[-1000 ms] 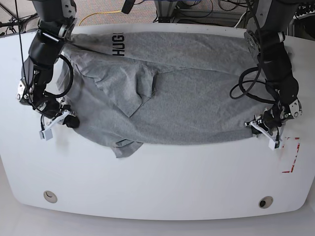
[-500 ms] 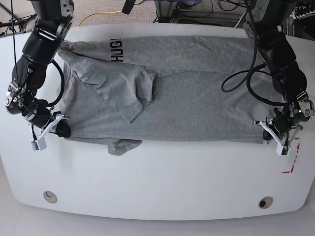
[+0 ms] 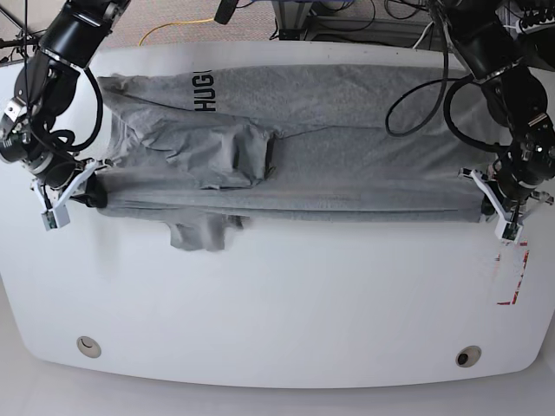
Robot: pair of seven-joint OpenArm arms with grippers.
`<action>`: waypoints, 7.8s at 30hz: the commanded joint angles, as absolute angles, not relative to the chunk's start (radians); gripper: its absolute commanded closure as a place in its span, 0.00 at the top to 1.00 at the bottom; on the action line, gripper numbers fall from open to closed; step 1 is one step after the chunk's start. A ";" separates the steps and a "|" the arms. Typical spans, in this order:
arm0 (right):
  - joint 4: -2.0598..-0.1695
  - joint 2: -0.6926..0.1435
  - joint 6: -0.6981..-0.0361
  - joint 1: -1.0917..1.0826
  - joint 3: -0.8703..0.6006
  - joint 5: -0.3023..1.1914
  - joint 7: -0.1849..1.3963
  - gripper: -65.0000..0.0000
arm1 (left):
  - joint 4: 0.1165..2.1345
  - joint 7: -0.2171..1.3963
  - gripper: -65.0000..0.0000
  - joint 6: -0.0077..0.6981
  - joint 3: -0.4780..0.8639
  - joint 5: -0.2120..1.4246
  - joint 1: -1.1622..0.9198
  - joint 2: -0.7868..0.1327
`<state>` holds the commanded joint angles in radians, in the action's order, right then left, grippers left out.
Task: Fold the T-shirt properly
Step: 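Fold the grasped edge over onto the folded strip with both grippers, then grasp the hanging sleeve with the right gripper and tuck it onto the strip, then move the left gripper to the strip's middle and grasp the fabric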
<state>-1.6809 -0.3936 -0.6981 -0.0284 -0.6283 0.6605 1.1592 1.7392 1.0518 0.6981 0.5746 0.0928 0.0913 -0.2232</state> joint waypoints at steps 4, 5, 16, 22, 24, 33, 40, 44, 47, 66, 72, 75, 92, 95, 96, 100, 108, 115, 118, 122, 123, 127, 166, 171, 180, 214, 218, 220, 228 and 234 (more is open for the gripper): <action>-1.721 -0.394 -0.698 0.041 -0.657 0.661 1.170 0.00 | 1.802 1.089 0.00 0.698 0.595 0.090 0.013 -0.225; -1.733 -0.392 -0.698 0.064 -0.664 0.661 1.179 0.00 | 1.825 1.101 0.00 0.698 0.601 0.090 -0.015 -0.225; -1.814 -0.341 -0.698 0.243 -0.690 0.661 1.194 0.00 | 1.873 1.112 0.00 0.698 0.631 0.091 -0.208 -0.228; -1.822 -0.305 -0.698 0.303 -0.691 0.659 1.194 0.00 | 1.868 1.113 0.01 0.698 0.647 0.085 -0.243 -0.228; -1.822 -0.294 -0.698 0.325 -0.691 0.659 1.194 0.05 | 1.870 1.113 0.02 0.698 0.642 0.085 -0.275 -0.234; -1.859 -0.278 -0.698 0.344 -0.757 0.661 1.194 0.74 | 1.865 1.113 0.62 0.698 0.602 0.084 -0.303 -0.246; -1.934 -0.249 -0.698 0.288 -0.835 0.661 1.194 0.84 | 1.880 1.113 0.62 0.698 0.605 0.093 -0.286 -0.248; -1.931 -0.249 -0.698 0.217 -0.782 0.659 1.194 0.84 | 1.926 1.113 0.62 0.698 0.636 0.091 -0.266 -0.243; -1.914 -0.243 -0.698 0.173 -0.714 0.657 1.194 0.84 | 1.929 1.113 0.62 0.698 0.636 0.093 -0.254 -0.243; -1.474 -0.213 -0.698 -0.099 -0.398 0.650 1.144 0.84 | 1.928 1.109 0.62 0.698 0.644 0.085 -0.275 -0.243; -1.428 -0.211 -0.698 -0.116 -0.323 0.650 1.089 0.84 | 1.926 1.109 0.62 0.698 0.644 0.085 -0.278 -0.243; -1.389 -0.211 -0.698 -0.120 -0.291 0.650 1.059 0.84 | 1.926 1.109 0.62 0.698 0.642 0.087 -0.278 -0.243; -1.547 -0.213 -0.698 -0.071 -0.240 0.662 1.013 0.00 | 1.925 1.109 0.62 0.698 0.634 0.085 -0.272 -0.243; -1.646 -0.213 -0.698 -0.025 -0.280 0.705 1.038 0.00 | 1.925 1.109 0.62 0.698 0.634 0.085 -0.272 -0.243; -1.670 -0.214 -0.698 -0.008 -0.300 0.728 1.059 0.00 | 1.925 1.109 0.62 0.698 0.634 0.085 -0.272 -0.243; -1.738 -0.219 -0.698 0.039 -0.397 0.806 1.136 0.00 | 1.925 1.109 0.62 0.698 0.634 0.085 -0.272 -0.243; -1.885 -0.222 -0.698 0.205 -0.545 0.918 1.202 0.00 | 1.925 1.109 0.62 0.698 0.634 0.085 -0.272 -0.243; -1.954 -0.222 -0.698 0.334 -0.599 1.006 1.202 0.00 | 1.893 1.109 0.62 0.698 0.633 0.085 -0.272 -0.243; -1.965 -0.222 -0.698 0.383 -0.602 1.021 1.202 0.00 | 1.851 1.109 0.62 0.698 0.633 0.085 -0.272 -0.246; -1.965 -0.222 -0.698 0.443 -0.604 1.023 1.201 0.00 | 1.828 1.107 0.62 0.698 0.633 0.085 -0.272 -0.248; -1.965 -0.222 -0.698 0.458 -0.604 1.023 1.201 0.00 | 1.828 1.107 0.62 0.698 0.634 0.085 -0.272 -0.248; -1.963 -0.222 -0.698 0.487 -0.605 1.012 1.199 0.00 | 1.830 1.107 0.62 0.698 0.638 0.087 -0.272 -0.248; -1.833 -0.128 -0.698 0.305 -0.453 0.588 1.199 0.13 | 1.804 1.299 0.63 0.698 0.892 0.392 -0.088 -0.289; -1.797 -0.114 -0.698 0.305 -0.443 0.539 1.178 0.13 | 1.685 1.336 0.75 0.698 0.964 0.522 -0.105 -0.320; -1.796 -0.113 -0.698 0.312 -0.443 0.545 1.162 0.13 | 1.463 1.334 0.77 0.698 0.966 0.763 -0.177 -0.392; -1.790 -0.107 -0.698 0.305 -0.444 0.544 1.153 0.12 | 1.919 1.396 0.11 0.698 0.707 0.727 -0.243 -0.358; -1.788 -0.107 -0.698 0.305 -0.443 0.542 1.139 0.12 | 1.986 1.396 0.11 0.698 0.579 0.776 -0.243 -0.338; -1.788 -0.107 -0.698 0.305 -0.443 0.542 1.132 0.12 | 1.985 1.396 0.11 0.698 0.504 0.803 -0.242 -0.335; -1.791 -0.107 -0.698 0.305 -0.443 0.544 1.130 0.12 | 1.983 1.396 0.12 0.698 0.197 0.831 -0.185 -0.245; -1.794 -0.107 -0.698 0.303 -0.443 0.545 1.129 0.12 | 1.977 1.396 0.12 0.698 0.097 0.765 -0.157 -0.153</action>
<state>-1.7944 -0.1066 -0.6981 0.3030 -0.4427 0.5455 1.1285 1.9770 1.3963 0.6981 0.0974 0.7649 -0.1573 -0.1527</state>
